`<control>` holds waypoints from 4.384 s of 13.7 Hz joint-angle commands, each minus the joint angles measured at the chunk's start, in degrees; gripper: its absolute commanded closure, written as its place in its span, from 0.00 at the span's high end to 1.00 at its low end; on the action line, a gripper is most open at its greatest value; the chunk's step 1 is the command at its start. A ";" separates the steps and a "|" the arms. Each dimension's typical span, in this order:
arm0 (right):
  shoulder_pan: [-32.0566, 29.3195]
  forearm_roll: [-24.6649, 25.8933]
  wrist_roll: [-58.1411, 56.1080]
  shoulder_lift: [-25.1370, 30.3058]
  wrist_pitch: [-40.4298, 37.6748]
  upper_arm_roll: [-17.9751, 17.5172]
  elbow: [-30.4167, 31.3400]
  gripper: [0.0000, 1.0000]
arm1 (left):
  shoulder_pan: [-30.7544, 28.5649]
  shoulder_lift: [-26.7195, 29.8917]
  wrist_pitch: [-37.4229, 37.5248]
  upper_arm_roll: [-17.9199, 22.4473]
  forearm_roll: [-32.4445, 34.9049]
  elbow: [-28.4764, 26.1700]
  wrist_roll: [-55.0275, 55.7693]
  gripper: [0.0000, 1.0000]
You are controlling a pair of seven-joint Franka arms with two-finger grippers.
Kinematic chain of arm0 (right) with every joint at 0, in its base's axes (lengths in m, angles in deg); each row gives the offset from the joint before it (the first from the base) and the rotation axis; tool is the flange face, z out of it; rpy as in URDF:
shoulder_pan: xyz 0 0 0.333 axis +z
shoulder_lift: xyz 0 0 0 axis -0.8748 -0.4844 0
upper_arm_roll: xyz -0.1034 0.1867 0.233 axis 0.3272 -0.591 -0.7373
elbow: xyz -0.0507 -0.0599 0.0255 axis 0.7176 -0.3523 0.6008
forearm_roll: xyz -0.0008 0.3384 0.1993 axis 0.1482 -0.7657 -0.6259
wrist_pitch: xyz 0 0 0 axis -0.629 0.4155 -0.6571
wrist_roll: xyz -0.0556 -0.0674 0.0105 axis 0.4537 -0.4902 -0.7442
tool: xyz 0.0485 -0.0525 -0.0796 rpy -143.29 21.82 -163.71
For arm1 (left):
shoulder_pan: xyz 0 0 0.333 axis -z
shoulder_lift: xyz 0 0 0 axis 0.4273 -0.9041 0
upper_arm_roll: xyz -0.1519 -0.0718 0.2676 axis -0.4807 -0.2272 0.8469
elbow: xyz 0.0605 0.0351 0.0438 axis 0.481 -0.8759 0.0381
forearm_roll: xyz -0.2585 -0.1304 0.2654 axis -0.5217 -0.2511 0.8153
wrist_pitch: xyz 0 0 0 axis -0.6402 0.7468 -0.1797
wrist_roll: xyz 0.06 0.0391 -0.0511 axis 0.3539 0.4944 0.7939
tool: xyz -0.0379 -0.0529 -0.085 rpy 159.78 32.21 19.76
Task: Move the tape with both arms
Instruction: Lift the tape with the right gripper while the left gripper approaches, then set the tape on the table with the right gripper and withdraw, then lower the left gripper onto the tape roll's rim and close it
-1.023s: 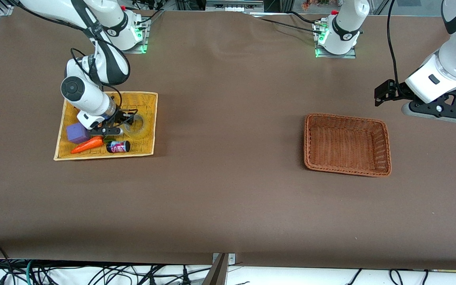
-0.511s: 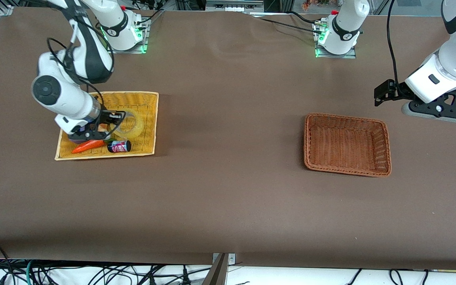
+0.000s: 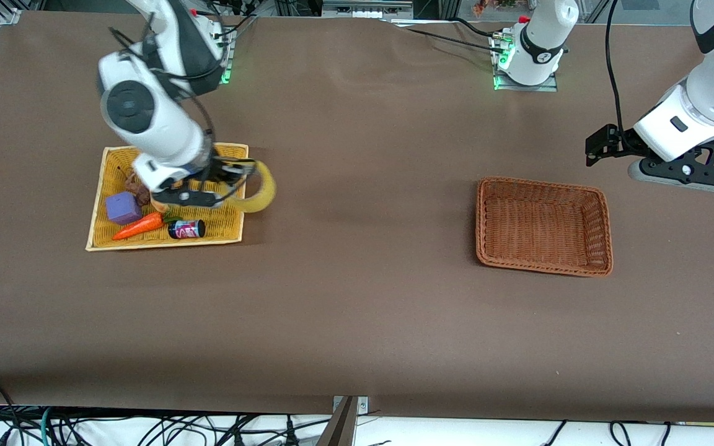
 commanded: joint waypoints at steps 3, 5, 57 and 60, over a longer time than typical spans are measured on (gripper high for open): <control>13.98 9.07 22.84 -18.24 1.61 -0.38 -17.47 0.00 | -0.17 -0.77 0.52 0.02 -1.30 0.66 0.55 1.00; 16.46 12.78 25.95 -23.70 1.70 -0.29 -21.53 0.00 | -0.17 -1.12 0.52 0.02 -2.08 0.49 0.55 1.00; -13.77 -0.92 -43.83 7.12 -25.02 22.03 -21.54 1.00 | 23.56 -40.84 -41.05 -13.51 6.61 1.54 53.64 0.39; -13.86 -0.83 -43.83 7.12 -25.02 22.12 -21.54 1.00 | 23.56 -41.64 -41.05 -13.60 10.47 1.54 53.55 0.00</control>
